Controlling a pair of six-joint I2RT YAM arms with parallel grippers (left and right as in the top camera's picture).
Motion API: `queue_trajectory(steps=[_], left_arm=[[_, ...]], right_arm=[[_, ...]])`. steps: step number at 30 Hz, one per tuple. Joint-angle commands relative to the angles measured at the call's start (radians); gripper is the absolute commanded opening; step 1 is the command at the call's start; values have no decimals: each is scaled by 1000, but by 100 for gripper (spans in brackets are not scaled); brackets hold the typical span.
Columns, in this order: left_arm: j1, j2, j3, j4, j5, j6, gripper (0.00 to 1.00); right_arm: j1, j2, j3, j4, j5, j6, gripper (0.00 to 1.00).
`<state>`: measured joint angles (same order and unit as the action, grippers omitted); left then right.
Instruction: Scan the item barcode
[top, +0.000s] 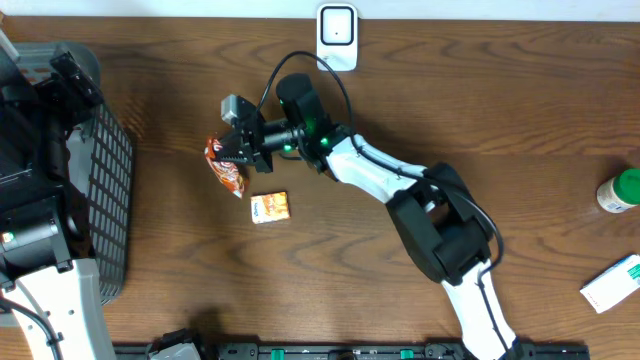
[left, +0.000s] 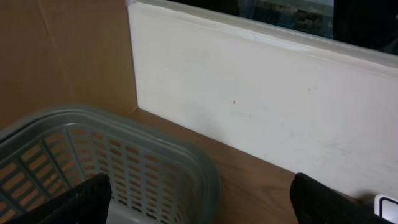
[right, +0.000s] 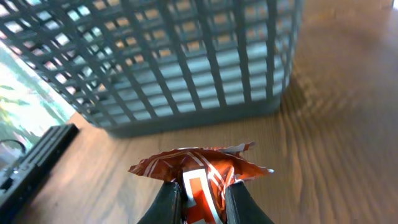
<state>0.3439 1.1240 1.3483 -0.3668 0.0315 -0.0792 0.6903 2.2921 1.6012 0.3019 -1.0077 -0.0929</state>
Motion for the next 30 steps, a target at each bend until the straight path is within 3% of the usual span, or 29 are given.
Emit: queue_trajectory(steps=[1,16,18,19,21,22,26,30], left_arm=[[-3,-1,4,1,10,-8,91],[-3,-1,4,1,10,-8,91],[-3,-1,4,1,10,-8,91],[-3,-1,4,1,10,-8,91],[-3,-1,4,1,10,-8,91],[-3,-1,4,1,10,-8,91],[-3,-1,4,1,10,-8,91],[-3,-1,4,1,10,-8,91]], right_arm=[[-6,61,-2,-1,3,26,1],[-89,66,-2,127,-553,26,1],[-104,66,-2,127,-554,56,2],[-113,66,-2,123,-554,60,5],[-126,66,-2,108,-554,50,27],[-132,66,-2,95,-554,36,29],[-154,66,-2,65,-554,-21,22],[-173,66,-2,57,-554,-56,32]])
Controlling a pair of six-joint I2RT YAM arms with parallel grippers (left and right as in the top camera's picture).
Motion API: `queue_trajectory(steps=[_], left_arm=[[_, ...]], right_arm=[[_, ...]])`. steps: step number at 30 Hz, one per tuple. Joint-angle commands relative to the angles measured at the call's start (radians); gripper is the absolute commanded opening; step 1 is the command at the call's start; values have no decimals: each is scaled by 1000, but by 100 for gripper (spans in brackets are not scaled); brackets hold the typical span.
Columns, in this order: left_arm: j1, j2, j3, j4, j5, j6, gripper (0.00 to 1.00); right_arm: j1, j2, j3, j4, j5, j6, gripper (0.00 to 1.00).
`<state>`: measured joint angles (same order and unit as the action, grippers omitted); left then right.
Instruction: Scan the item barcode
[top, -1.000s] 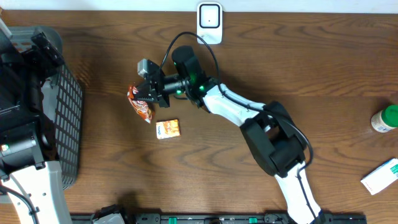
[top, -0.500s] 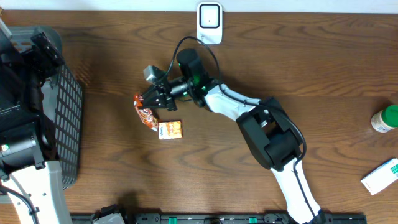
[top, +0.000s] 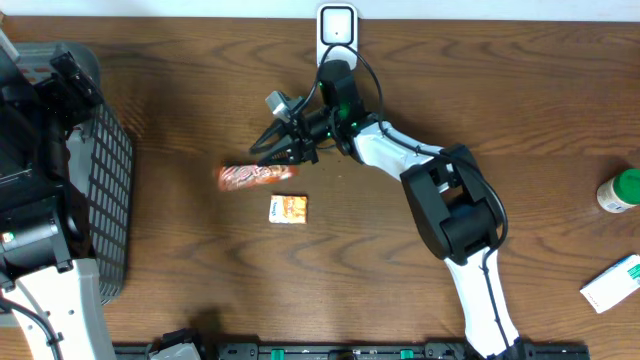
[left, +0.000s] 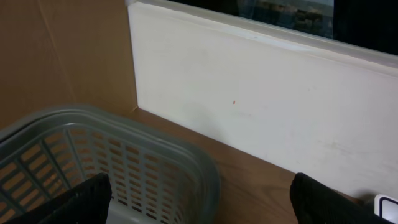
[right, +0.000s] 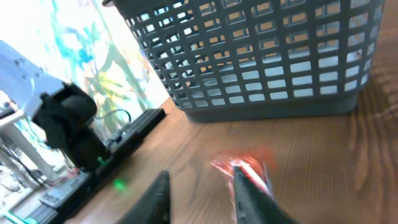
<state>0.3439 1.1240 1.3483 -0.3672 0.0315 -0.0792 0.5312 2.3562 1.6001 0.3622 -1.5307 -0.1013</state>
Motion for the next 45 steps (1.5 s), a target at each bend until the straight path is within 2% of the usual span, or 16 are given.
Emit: queue_trajectory(steps=[1,3,4,5,6,9,12,15,17,19,22,28,35,40,42,45], left_arm=[[-3,-1,4,2,10,-8,91],[-3,-1,4,2,10,-8,91],[-3,-1,4,1,10,-8,91],[-3,-1,4,1,10,-8,91],[-3,-1,4,1,10,-8,91],[-3,-1,4,1,10,-8,91],[-3,-1,4,2,10,-8,91],[-3,-1,4,2,10,-8,91],[-3,-1,4,2,10,-8,91],[-3,-1,4,1,10,-8,91],[-3,-1,4,2,10,-8,91],[-3,-1,4,2,10,-8,91],[-3,-1,4,1,10,-8,91],[-3,-1,4,1,10,-8,91],[-3,-1,4,2,10,-8,91],[-3,-1,4,1,10,-8,91]], right_arm=[[-16,2,-1,-4,-31,-46,37],[-23,2,-1,-6,-31,-25,56],[-26,2,-1,-6,-31,-10,69],[-29,2,-1,-6,-31,12,88],[-33,2,-1,-6,-31,45,99],[-42,2,-1,-7,-11,182,99],[-57,2,-1,-33,140,373,99],[-71,2,-1,-232,410,380,99],[-72,3,-1,-401,570,308,99],[-70,6,-1,-495,576,192,99],[-63,6,-1,-529,600,154,99],[-61,6,-1,-572,661,396,99],[-32,34,-1,-666,604,425,99],[-1,142,-1,-578,496,473,99],[1,190,-1,-526,461,514,95],[2,248,-1,-491,445,534,76]])
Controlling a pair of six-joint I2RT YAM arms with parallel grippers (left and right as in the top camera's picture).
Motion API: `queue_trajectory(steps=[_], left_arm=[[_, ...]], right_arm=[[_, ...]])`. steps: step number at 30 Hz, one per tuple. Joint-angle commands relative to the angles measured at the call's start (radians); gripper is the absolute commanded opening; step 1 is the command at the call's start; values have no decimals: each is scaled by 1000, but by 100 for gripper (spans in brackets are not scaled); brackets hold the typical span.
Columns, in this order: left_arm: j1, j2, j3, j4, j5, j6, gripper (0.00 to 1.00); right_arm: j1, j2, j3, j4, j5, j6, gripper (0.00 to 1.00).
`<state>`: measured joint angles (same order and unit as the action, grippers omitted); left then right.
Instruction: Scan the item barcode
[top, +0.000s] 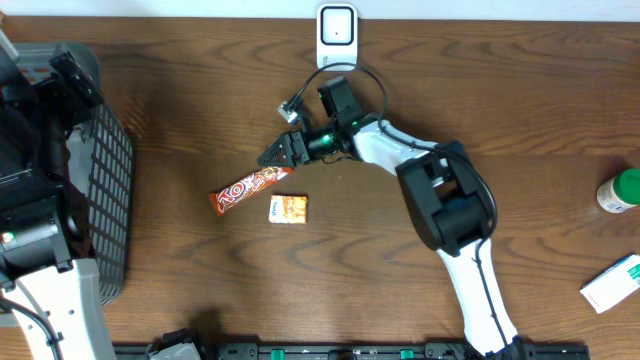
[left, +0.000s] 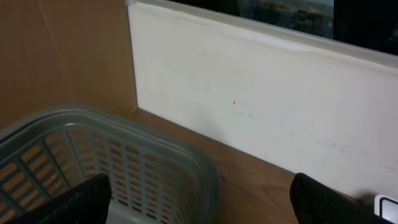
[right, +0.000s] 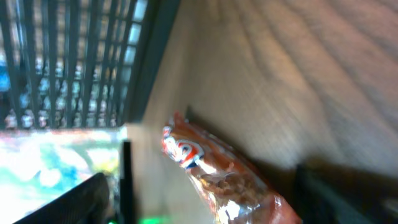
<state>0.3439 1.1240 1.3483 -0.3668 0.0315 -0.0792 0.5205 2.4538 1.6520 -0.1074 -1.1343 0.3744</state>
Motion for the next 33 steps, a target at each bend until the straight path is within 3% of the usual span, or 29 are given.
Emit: queue_trajectory(steps=[1,6,10,13,24,33], left_arm=[[-3,-1,4,1,10,-8,91],[-3,-1,3,1,10,-8,91],[-3,-1,4,1,10,-8,91],[-3,-1,4,1,10,-8,91],[-3,-1,4,1,10,-8,91],[-3,-1,4,1,10,-8,91]], right_arm=[[12,159,-53,-23,48,50,69],[12,161,-53,-65,51,-42,31],[12,161,-52,-66,24,-73,19],[12,161,-52,-68,-1,-101,3],[-2,62,-52,-123,34,-189,1],[-12,-459,-52,-668,694,-354,1]])
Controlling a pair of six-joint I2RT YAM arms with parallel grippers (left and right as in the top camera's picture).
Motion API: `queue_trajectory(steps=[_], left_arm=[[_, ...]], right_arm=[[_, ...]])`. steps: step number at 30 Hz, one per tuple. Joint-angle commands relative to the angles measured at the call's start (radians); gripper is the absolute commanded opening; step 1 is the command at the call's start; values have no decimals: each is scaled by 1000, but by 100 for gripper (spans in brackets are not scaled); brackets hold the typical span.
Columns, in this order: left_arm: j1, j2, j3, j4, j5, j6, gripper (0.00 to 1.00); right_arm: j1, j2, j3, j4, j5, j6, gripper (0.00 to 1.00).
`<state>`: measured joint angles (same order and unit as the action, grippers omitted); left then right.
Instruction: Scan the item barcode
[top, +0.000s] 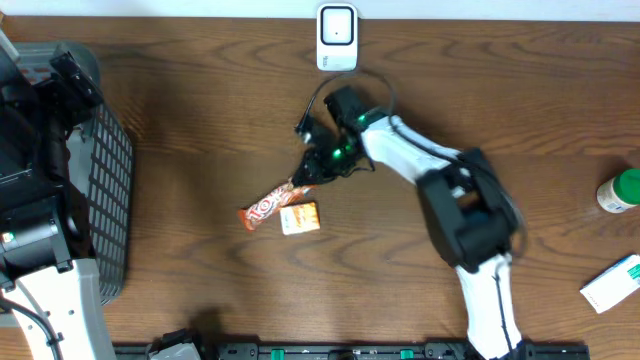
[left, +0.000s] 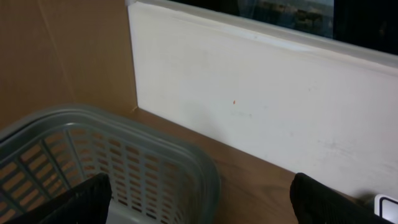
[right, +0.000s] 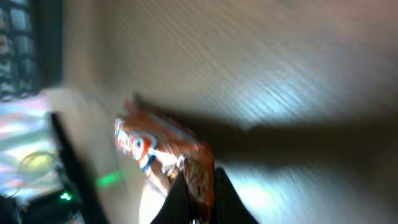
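An orange-red candy bar wrapper (top: 268, 207) hangs slantwise over the middle of the table, one end pinched in my right gripper (top: 303, 183), which is shut on it. In the right wrist view the wrapper (right: 158, 155) runs up and to the left from between the gripper (right: 198, 205), blurred. The white barcode scanner (top: 337, 37) stands at the table's far edge, behind the arm. My left gripper (left: 199, 199) is open above the basket at the far left, nothing between its fingers.
A small orange packet (top: 300, 218) lies on the table just right of the wrapper's lower end. A grey mesh basket (top: 105, 190) sits at the left edge. At the right edge are a green-capped bottle (top: 620, 190) and a white box (top: 612, 283).
My right gripper, still shut on the wrapper, has moved toward the table's front and slightly right. The wrapper now hangs closer to the small orange packet. The left arm is unchanged.
My right gripper held the wrapper crumpled at the table's left-centre near the basket. Then it sat nearer the scanner with the wrapper stretched out to the left. It stayed shut on the wrapper below the scanner, and now holds it lower, beside the orange packet.
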<state>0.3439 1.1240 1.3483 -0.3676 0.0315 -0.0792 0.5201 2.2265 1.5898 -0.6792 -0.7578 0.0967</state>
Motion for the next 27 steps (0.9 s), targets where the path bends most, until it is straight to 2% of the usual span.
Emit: queue_trajectory(steps=[1,6,13,21,27], left_arm=[[-3,-1,4,2,9,-8,91],[-3,-1,4,2,10,-8,90],[-3,-1,4,2,9,-8,91],[-3,-1,4,2,10,-8,91],[-3,-1,4,2,10,-8,91]], right_arm=[[-15,-274,10,-130,350,-76,1],[-35,-481,10,-367,550,-72,1],[-23,-539,10,-609,1013,61,1],[32,-524,3,-603,1248,264,2],[126,-414,3,-625,1339,266,2]])
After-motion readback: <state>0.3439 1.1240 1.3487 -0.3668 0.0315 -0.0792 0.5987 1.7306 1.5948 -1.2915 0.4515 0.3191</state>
